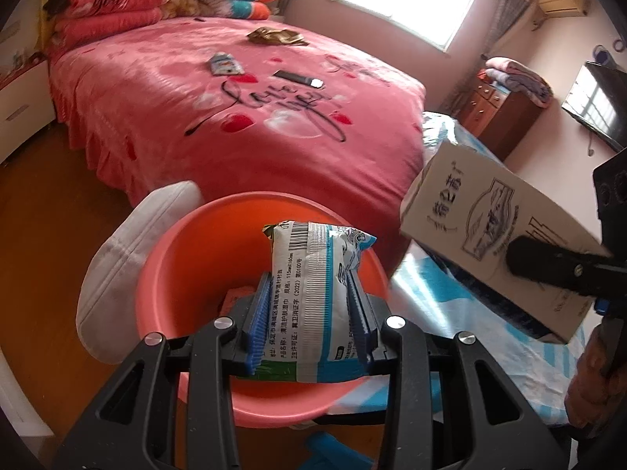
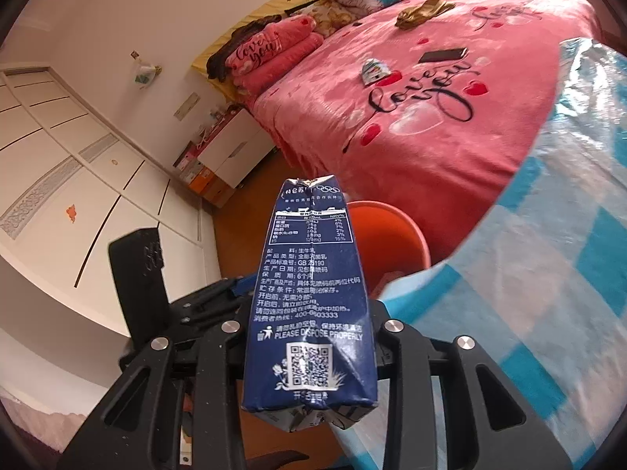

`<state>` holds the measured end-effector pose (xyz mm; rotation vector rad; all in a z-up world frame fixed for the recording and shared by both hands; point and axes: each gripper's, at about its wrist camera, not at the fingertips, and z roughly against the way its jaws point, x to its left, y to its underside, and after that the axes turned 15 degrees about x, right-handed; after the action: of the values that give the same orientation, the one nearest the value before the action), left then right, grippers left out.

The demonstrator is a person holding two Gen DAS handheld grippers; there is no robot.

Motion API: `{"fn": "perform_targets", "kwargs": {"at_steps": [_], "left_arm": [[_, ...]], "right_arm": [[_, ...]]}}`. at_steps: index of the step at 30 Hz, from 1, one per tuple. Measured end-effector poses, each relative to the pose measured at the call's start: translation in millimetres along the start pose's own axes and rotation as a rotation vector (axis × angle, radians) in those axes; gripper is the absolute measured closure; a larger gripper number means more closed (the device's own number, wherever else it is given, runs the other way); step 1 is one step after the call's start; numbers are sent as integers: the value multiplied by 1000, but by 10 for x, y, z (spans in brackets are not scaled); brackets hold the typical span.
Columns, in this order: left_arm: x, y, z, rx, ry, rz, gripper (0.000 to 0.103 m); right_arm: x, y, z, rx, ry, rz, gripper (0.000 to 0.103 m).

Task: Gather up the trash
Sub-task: 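Open both tools over the orange bucket to drop the bag and packet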

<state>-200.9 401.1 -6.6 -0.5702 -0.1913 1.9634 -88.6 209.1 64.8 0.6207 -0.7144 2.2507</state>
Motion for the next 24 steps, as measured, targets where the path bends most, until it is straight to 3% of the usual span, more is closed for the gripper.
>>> {"fn": "perform_targets", "kwargs": {"at_steps": [1, 2, 4, 6, 11, 16, 24], "left_arm": [[24, 3, -33, 6, -7, 9, 64], [58, 7, -69, 10, -19, 23, 64], [131, -3, -149, 24, -38, 51, 59], [155, 4, -178, 31, -67, 65, 49], [100, 0, -129, 5, -110, 51, 40], [-29, -24, -61, -11, -107, 32, 33], [-335, -50, 1, -24, -82, -30, 29]], "right_arm": [[-1, -17, -29, 1, 9, -1, 66], [1, -27, -51, 0, 26, -2, 49], [-30, -7, -74, -13, 64, -21, 32], [-63, 38, -39, -32, 49, -34, 31], [-163, 200, 163, -99, 117, -62, 22], [-226, 360, 366, -159, 190, -77, 13], [-404, 614, 562, -214, 245, -117, 13]]}}
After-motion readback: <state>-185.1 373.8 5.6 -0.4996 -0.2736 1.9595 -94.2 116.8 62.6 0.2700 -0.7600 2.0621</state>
